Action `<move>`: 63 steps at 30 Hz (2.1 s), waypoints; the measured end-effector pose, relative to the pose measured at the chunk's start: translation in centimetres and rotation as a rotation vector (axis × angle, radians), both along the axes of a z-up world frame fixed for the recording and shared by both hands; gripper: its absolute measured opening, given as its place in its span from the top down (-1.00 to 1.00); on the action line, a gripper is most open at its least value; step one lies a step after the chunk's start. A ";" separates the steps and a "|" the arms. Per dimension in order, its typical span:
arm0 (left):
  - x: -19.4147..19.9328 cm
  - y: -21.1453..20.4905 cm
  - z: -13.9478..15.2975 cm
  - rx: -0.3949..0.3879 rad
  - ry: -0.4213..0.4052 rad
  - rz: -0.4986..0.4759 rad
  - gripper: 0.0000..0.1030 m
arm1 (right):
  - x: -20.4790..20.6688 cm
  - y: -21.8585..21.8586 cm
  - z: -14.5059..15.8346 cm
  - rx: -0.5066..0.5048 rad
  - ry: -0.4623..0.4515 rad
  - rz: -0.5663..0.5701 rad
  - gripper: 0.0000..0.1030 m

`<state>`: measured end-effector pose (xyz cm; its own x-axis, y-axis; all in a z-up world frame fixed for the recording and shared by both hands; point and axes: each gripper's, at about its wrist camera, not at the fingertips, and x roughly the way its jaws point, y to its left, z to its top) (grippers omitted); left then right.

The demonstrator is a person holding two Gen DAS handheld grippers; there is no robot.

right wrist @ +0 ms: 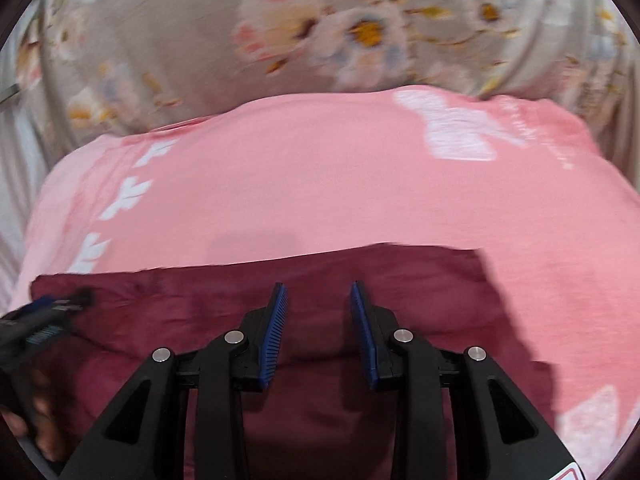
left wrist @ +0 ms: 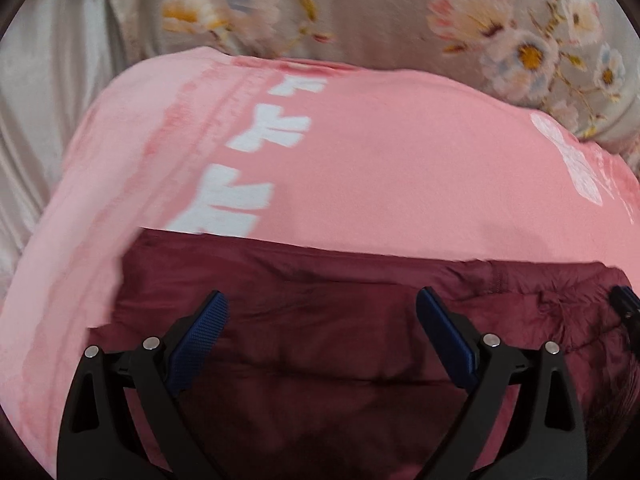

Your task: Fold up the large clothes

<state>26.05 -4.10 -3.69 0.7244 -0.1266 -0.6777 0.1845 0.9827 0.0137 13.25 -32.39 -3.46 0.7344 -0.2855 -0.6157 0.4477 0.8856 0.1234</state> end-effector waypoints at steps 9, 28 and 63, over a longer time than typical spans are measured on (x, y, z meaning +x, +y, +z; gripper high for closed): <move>2.5 4.9 -2.4 0.030 0.074 0.136 -0.84 | -0.4 -3.5 -2.9 0.104 0.055 -0.050 0.39; 2.5 4.4 -3.3 0.052 0.052 0.149 -0.91 | -0.6 -3.5 -3.7 0.094 0.049 -0.057 0.29; -11.3 16.0 -4.5 -0.229 0.237 0.183 -0.80 | -5.4 16.5 -4.8 0.041 0.083 0.412 0.97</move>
